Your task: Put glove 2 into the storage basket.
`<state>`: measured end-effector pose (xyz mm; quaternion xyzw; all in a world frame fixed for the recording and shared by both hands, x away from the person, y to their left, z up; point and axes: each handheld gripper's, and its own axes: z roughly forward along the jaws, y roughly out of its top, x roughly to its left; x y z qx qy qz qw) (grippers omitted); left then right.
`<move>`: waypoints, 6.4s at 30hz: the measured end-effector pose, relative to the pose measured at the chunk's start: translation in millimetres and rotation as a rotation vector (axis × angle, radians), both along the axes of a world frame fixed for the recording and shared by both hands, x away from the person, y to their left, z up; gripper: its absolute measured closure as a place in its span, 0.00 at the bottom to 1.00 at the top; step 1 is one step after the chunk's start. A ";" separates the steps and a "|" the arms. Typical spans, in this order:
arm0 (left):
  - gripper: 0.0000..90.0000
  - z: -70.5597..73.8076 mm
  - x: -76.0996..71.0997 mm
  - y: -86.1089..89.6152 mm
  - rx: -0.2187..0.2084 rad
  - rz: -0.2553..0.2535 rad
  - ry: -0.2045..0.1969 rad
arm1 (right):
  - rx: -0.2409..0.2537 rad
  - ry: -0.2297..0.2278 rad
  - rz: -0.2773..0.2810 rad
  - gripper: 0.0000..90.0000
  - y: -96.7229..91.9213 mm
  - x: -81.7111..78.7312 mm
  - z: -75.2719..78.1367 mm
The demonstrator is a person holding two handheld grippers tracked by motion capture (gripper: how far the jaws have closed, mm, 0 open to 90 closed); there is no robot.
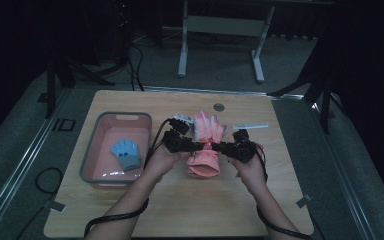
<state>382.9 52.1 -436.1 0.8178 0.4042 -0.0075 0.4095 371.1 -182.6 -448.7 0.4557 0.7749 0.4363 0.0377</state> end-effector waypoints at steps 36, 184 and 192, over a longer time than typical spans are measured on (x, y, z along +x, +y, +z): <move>0.74 60.1 -14.6 125.5 0.043 0.102 -0.038 | 0.026 -0.066 0.147 0.85 125.0 13.9 53.1; 0.06 -27.1 -109.5 21.0 -0.039 -0.110 -0.327 | 0.003 -0.158 0.366 0.18 36.3 -9.0 -52.5; 0.06 -42.2 -110.3 13.1 -0.039 -0.136 -0.303 | 0.018 -0.167 0.369 0.18 24.3 -19.4 -71.7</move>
